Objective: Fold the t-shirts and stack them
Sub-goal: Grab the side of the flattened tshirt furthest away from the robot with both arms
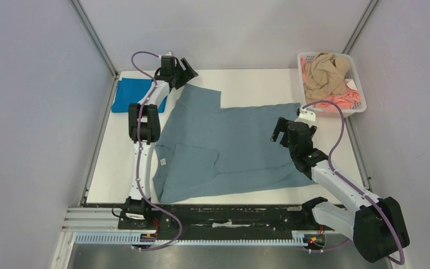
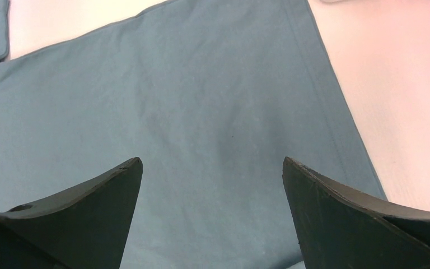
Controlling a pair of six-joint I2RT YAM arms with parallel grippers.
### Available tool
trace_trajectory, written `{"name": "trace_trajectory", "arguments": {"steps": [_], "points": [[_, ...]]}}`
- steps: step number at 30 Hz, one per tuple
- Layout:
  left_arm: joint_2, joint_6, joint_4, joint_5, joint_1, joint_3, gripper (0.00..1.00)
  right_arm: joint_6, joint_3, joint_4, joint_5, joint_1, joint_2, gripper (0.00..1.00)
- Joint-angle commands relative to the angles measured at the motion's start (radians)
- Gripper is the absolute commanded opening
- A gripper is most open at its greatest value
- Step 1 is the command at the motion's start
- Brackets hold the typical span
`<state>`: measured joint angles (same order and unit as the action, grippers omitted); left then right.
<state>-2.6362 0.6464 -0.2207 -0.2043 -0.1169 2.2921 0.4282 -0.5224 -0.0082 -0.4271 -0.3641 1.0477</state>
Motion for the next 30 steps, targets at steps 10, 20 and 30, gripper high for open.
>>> {"name": "trace_trajectory", "arguments": {"steps": [10,20,30], "points": [[0.073,-0.187,-0.347,0.161,-0.113,0.000,0.85,-0.005,0.033,0.036,0.067,0.016,-0.039,0.98],[0.066,-0.326,-0.499,0.387,-0.167,0.031,0.44,0.003,0.044,0.050,0.081,0.016,-0.030,0.98],[0.052,-0.388,-0.482,0.340,-0.167,0.055,0.02,-0.036,-0.044,0.040,0.006,0.024,0.074,0.98]]}}
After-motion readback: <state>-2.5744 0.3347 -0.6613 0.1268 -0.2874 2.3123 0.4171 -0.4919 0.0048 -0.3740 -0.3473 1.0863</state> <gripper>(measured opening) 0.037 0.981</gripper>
